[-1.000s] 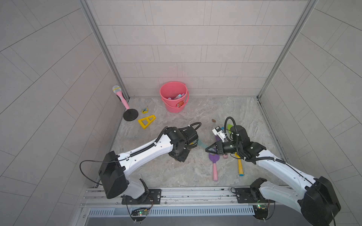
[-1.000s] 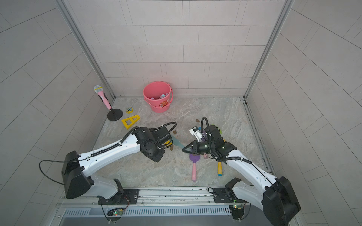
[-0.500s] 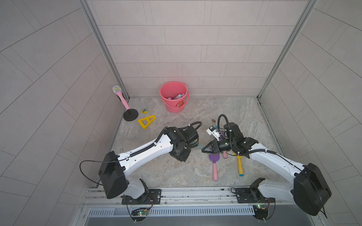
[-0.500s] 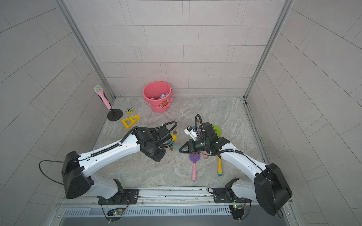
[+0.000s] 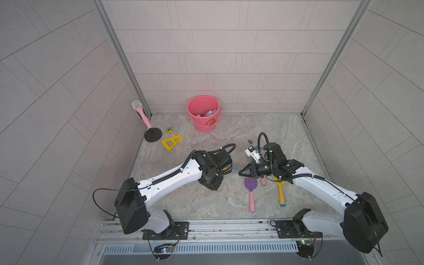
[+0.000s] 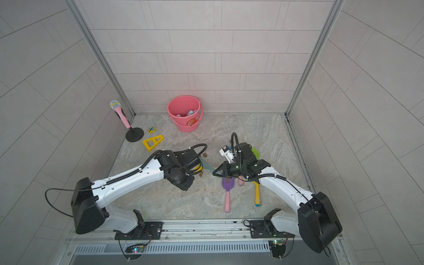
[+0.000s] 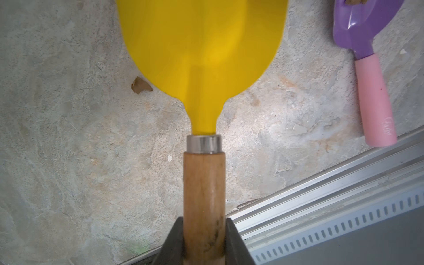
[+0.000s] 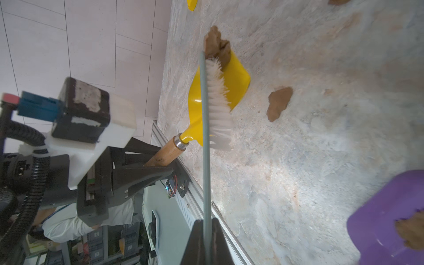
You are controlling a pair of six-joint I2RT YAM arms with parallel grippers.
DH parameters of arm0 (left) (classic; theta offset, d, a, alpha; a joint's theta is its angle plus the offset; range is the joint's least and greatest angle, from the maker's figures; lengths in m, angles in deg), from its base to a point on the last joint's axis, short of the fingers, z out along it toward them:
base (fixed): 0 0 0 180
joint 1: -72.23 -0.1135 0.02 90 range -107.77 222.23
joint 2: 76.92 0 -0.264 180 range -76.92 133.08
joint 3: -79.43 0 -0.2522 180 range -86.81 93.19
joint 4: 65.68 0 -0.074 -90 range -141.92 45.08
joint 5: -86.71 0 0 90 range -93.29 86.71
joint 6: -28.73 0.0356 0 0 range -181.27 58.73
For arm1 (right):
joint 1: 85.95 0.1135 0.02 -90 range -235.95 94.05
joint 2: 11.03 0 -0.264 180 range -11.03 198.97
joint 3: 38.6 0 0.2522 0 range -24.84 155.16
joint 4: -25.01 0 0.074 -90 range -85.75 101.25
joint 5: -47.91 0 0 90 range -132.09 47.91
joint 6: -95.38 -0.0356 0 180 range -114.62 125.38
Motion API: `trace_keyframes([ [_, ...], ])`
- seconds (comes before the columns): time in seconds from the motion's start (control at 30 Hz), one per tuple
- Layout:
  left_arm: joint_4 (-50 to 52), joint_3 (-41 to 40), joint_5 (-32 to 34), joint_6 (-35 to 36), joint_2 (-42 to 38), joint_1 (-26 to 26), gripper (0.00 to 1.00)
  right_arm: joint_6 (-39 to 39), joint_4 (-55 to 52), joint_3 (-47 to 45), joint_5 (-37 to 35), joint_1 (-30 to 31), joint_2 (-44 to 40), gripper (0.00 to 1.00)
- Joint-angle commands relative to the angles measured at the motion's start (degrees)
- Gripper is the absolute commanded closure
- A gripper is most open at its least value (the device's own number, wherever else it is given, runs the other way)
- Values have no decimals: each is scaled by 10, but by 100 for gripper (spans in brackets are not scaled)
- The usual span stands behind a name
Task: Brush the soil off the hand trowel and place it into the bucket
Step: Brush off the soil from the hand trowel.
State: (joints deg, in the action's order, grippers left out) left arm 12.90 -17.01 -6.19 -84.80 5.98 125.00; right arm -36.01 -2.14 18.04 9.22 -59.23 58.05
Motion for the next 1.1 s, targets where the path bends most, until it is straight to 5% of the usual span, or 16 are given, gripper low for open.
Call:
trace_keyframes([
  [0.0, -1, -9, 2, -3, -23, -1, 100, -4, -26, 11, -34, -15, -23, 100],
  [0.2, -17, -24, -1, -12, -25, -1, 100, -16, -23, -6, -78, -28, -78, 100],
  [0.33, -24, -26, -2, -15, -26, -1, 100, -43, 36, -20, -26, -23, -83, 100],
  [0.5, -28, -23, 4, -19, -28, -1, 100, -35, 49, -13, 19, 19, -64, 100],
  [0.77, -42, -17, 6, -26, -46, -1, 100, -33, 46, -10, -2, 82, -20, 100],
  [1.07, -45, -29, 6, -25, -63, -1, 100, -71, 26, -25, -39, 18, -21, 100],
])
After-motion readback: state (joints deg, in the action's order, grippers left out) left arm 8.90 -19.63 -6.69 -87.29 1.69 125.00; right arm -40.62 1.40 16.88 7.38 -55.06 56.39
